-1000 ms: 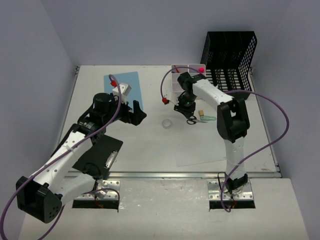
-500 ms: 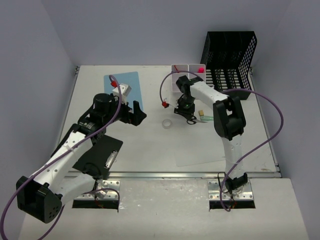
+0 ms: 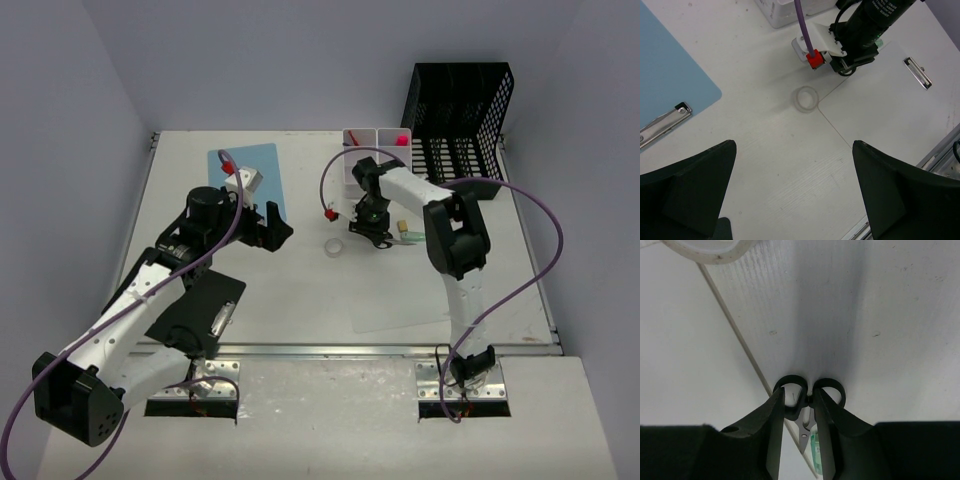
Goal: Organize the desk
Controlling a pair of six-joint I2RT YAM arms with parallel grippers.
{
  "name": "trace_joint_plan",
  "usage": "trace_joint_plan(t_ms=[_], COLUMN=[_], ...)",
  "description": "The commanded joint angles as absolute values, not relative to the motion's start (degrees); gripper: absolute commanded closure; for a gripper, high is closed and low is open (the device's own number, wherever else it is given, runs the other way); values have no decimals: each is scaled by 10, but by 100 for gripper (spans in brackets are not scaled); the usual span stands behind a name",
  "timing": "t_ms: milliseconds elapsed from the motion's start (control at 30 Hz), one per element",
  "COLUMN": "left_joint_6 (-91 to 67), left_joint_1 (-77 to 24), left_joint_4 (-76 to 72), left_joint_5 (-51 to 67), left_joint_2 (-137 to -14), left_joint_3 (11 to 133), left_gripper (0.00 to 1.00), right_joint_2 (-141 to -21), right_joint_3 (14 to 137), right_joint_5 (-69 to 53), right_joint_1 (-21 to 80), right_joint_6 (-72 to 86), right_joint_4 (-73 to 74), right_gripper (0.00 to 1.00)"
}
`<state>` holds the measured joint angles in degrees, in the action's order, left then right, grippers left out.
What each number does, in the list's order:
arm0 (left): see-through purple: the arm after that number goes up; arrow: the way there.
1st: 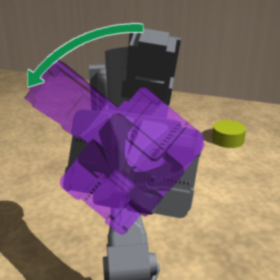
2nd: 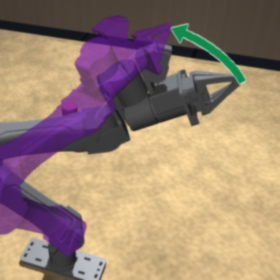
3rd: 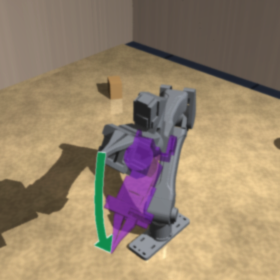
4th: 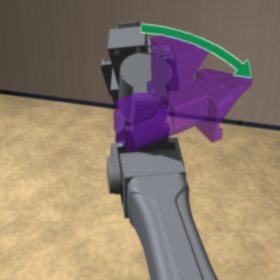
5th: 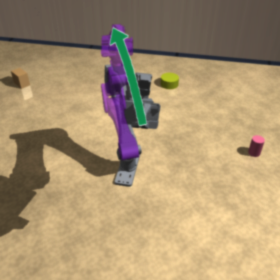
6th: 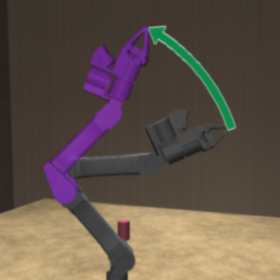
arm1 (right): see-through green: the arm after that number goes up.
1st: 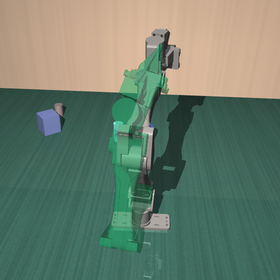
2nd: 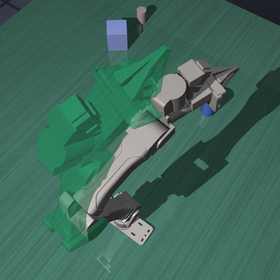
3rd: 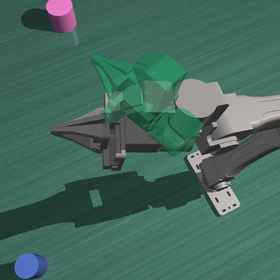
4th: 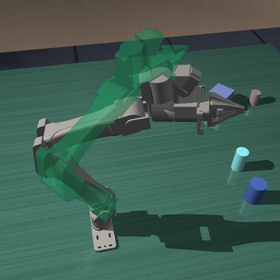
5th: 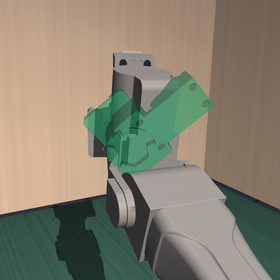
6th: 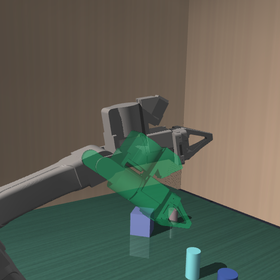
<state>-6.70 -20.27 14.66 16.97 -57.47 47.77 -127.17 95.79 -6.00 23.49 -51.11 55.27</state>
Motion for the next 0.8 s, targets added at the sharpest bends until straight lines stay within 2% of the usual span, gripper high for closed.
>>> trace_joint_plan(t_ms=[0,400,767], left_joint_6=[-69,-70,-74], left_joint_1=[-198,-197,-196], left_joint_4=[117,116,112], left_joint_5=[167,171,179], left_joint_2=[-570,-572,-570], left_joint_3=[475,471,465], left_gripper=[0,0,0], right_joint_2=[-1280,-1269,-1238], right_joint_3=[945,888,915], right_joint_5=[-70,-41,-35], right_joint_1=[229,225,223], right_joint_6=[-521,-537,-530], right_joint_4=[529,482,496], right_gripper=[68,68,66])
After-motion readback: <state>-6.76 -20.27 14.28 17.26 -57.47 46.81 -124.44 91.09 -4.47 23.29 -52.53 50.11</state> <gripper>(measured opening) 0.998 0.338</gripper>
